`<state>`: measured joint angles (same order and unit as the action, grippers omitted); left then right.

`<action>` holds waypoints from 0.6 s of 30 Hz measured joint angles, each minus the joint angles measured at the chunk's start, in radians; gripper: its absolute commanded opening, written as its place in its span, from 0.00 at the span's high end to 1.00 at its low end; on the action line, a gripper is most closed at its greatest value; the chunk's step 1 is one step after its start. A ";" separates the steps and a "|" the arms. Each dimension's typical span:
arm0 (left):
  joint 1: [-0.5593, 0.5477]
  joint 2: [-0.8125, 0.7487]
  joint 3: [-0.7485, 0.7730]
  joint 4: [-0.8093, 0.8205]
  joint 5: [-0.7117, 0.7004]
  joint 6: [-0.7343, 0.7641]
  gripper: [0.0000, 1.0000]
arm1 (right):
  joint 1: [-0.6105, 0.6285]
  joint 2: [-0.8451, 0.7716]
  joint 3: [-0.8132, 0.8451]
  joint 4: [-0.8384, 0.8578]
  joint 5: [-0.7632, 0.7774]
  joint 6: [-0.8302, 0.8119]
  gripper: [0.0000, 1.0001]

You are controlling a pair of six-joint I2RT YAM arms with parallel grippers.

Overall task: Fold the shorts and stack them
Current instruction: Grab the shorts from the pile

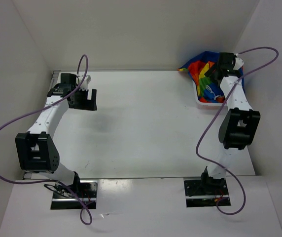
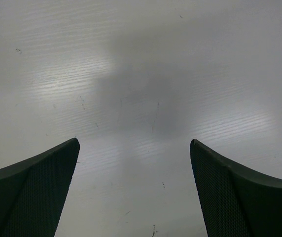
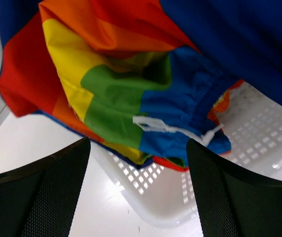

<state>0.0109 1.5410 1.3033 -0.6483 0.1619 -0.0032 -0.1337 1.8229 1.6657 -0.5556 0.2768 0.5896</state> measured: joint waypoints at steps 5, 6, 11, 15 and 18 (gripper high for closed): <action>0.000 0.000 0.000 -0.009 0.005 0.000 0.01 | -0.020 0.159 0.121 -0.021 0.000 0.002 0.20; 0.000 0.000 0.000 -0.010 0.005 0.000 0.01 | -0.027 0.180 0.124 -0.021 0.000 0.002 0.20; 0.000 -0.011 -0.015 -0.010 0.016 0.000 0.01 | -0.057 0.245 0.124 -0.030 -0.008 0.022 0.56; 0.000 -0.074 -0.072 -0.002 0.021 0.000 0.01 | -0.060 0.251 0.122 -0.021 -0.024 0.050 1.00; 0.000 -0.171 -0.129 -0.002 0.036 0.000 0.01 | -0.054 0.232 0.114 -0.001 -0.031 0.047 1.00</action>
<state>0.0109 1.3705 1.1744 -0.6506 0.1978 -0.0032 -0.1875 2.0552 1.7802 -0.5568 0.2462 0.6369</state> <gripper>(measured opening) 0.993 0.005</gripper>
